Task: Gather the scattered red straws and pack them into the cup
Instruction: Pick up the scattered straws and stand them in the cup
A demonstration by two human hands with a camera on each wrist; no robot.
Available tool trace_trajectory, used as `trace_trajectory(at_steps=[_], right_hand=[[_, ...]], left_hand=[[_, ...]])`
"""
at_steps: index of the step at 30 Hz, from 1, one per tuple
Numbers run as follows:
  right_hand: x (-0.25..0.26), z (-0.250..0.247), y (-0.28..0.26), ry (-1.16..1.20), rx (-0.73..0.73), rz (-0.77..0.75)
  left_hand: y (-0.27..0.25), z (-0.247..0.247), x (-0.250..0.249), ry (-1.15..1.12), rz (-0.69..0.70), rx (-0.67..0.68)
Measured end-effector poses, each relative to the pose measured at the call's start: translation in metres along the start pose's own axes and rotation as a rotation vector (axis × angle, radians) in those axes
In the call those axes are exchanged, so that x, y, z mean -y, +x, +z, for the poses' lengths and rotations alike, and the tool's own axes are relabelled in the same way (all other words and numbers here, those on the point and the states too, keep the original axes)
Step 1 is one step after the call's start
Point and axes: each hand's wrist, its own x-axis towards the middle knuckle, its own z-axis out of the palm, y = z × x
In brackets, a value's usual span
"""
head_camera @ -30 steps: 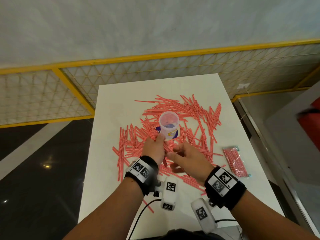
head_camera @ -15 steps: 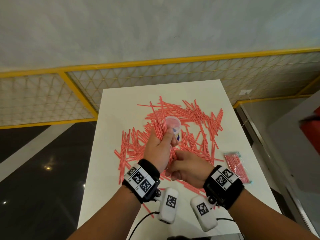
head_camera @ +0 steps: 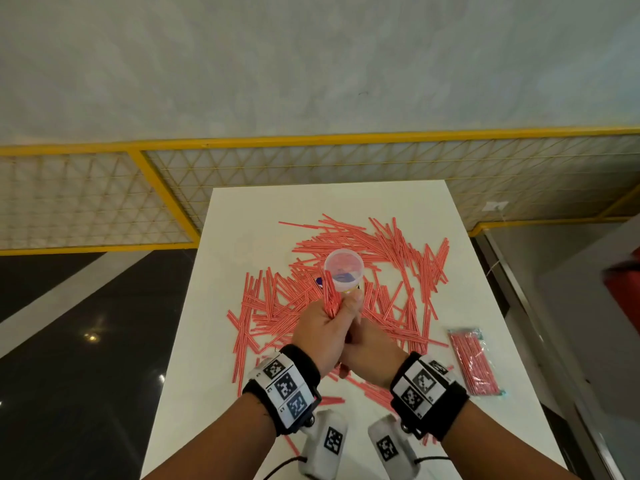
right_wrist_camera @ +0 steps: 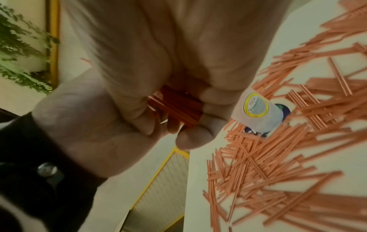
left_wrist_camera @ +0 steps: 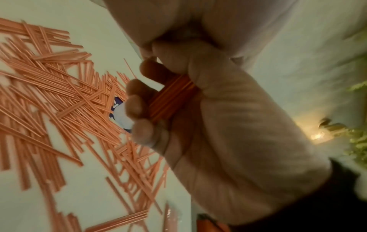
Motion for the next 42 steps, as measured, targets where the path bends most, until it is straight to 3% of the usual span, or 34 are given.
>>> trace_trajectory(at_steps=[6, 8, 14, 18, 25, 37, 42], right_hand=[[-0.015, 0.007, 0.017, -0.261, 0.052, -0.068], [-0.007, -0.006, 0.031, -0.177, 0.019, -0.08], [-0.001, -0.052, 0.101, 0.051, -0.312, -0.004], [-0.02, -0.052, 0.138, 0.029, -0.42, 0.007], [-0.032, -0.048, 0.159, 0.089, -0.571, 0.007], [-0.026, -0.045, 0.157, -0.157, -0.51, 0.03], [-0.005, -0.053, 0.135, -0.098, -0.557, -0.082]], left_hand=[[0.003, -0.008, 0.004, 0.049, -0.061, 0.166], [0.003, -0.018, 0.007, 0.055, -0.072, 0.136], [-0.014, -0.07, 0.04, 0.132, -0.224, 0.046], [-0.037, -0.093, 0.066, 0.161, -0.337, 0.006], [-0.058, -0.112, 0.076, 0.151, -0.392, -0.031], [-0.056, -0.111, 0.076, 0.13, -0.398, -0.029], [-0.056, -0.107, 0.084, 0.127, -0.388, -0.017]])
